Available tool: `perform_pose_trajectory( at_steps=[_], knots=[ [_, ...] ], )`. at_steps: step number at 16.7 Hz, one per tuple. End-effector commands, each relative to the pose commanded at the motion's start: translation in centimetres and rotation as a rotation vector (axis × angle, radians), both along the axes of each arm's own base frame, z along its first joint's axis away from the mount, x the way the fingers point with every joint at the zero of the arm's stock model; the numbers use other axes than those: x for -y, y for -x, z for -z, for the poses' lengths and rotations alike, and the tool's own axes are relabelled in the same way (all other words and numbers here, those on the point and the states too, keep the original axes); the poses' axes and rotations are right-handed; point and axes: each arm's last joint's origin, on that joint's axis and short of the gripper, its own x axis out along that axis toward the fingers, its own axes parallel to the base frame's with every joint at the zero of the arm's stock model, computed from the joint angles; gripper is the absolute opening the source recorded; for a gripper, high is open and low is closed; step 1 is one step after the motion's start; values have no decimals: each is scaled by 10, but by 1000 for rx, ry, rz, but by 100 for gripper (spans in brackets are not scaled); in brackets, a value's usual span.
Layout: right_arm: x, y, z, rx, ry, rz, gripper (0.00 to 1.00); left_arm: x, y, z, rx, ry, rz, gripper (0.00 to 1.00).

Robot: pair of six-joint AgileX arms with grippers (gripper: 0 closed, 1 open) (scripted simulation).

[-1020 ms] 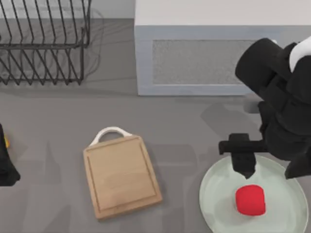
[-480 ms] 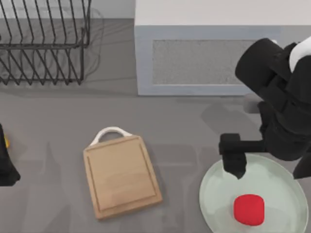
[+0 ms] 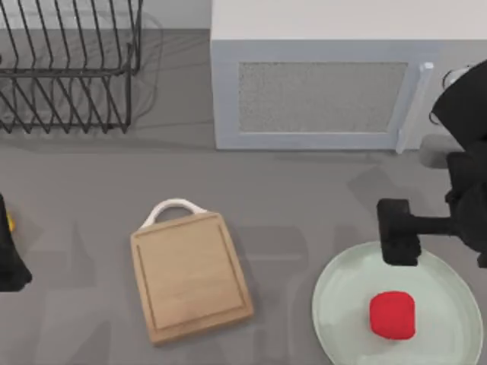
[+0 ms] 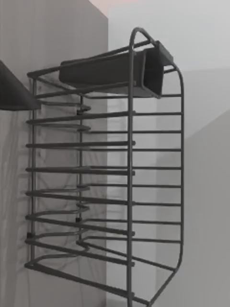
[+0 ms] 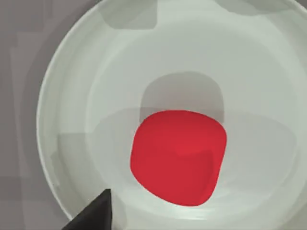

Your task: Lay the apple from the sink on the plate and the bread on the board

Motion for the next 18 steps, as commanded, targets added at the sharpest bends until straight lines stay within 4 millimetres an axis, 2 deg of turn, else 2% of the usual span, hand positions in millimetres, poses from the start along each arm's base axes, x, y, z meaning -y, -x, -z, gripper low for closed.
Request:
perform_pose_trajectory(
  at_steps=[5,9,11,14,18],
  knots=[
    [58,42,-6,412,-132,7,100,0,0,0,0,0,0,100],
    [95,81,12,842,-145,26,100,0,0,0,0,0,0,100],
    [107,94,29,1039,-105,38,100,0,0,0,0,0,0,100],
    [119,102,54,1259,-13,57,100,0,0,0,0,0,0,100],
    [127,104,74,1392,81,71,100,0,0,0,0,0,0,100]
  ],
)
